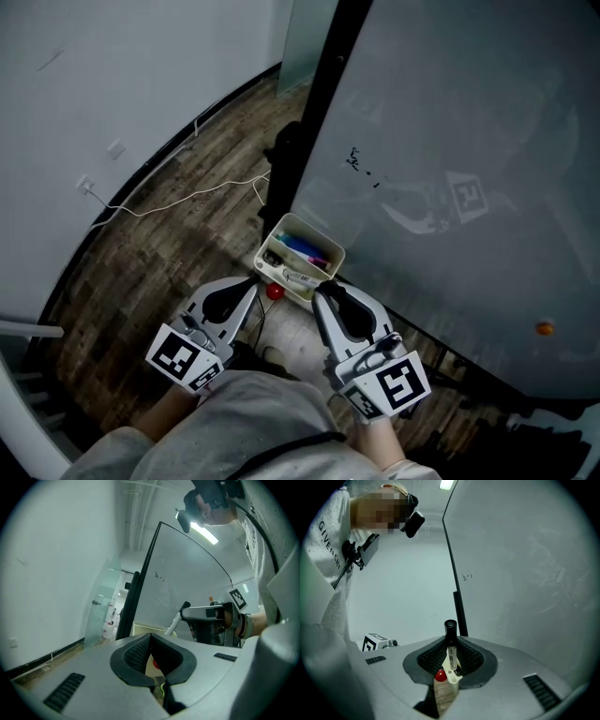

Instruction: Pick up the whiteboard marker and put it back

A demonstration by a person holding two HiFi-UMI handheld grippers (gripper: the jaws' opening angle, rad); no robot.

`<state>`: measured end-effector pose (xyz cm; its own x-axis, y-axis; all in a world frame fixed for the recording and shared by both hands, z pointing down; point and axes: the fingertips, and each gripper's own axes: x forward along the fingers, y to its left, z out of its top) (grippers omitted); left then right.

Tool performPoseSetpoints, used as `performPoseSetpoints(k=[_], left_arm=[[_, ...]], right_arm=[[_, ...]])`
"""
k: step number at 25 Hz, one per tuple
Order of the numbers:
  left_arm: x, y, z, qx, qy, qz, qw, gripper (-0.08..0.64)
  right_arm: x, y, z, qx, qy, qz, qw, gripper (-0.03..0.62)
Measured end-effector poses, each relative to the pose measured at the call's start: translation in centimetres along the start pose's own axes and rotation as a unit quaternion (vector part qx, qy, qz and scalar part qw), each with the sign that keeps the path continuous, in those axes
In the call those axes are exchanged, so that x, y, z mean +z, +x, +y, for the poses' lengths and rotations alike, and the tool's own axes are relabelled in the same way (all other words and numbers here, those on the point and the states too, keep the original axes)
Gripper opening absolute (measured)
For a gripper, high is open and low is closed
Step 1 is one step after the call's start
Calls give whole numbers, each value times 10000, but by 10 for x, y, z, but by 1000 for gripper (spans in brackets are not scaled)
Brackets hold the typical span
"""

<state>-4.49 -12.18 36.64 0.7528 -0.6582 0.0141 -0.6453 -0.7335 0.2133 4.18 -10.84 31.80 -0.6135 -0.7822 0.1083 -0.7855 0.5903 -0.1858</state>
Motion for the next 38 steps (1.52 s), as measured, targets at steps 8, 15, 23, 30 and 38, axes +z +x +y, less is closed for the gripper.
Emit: performPoseSetpoints(k=[8, 15, 23, 30, 38], left_arm=[[-10, 3, 3, -25, -27, 85, 10000, 14], [-18, 4, 4, -8, -68, 156, 9999, 14], [-28, 3, 6, 15, -124, 247, 9996, 14], [-32, 3, 6, 16, -160, 248, 9996, 14], [-35, 3, 8, 49, -206, 251, 9995, 14]], right_arm=[[-14, -1, -6, -122, 83, 114, 9998, 75], [-27, -1, -10, -158, 147, 221, 9995, 75], [-37, 2, -13, -195, 197, 271, 9992, 75], [-43, 4, -13, -227, 219, 294, 9991, 75], [-49, 8, -14, -260, 156, 336, 9990, 75]])
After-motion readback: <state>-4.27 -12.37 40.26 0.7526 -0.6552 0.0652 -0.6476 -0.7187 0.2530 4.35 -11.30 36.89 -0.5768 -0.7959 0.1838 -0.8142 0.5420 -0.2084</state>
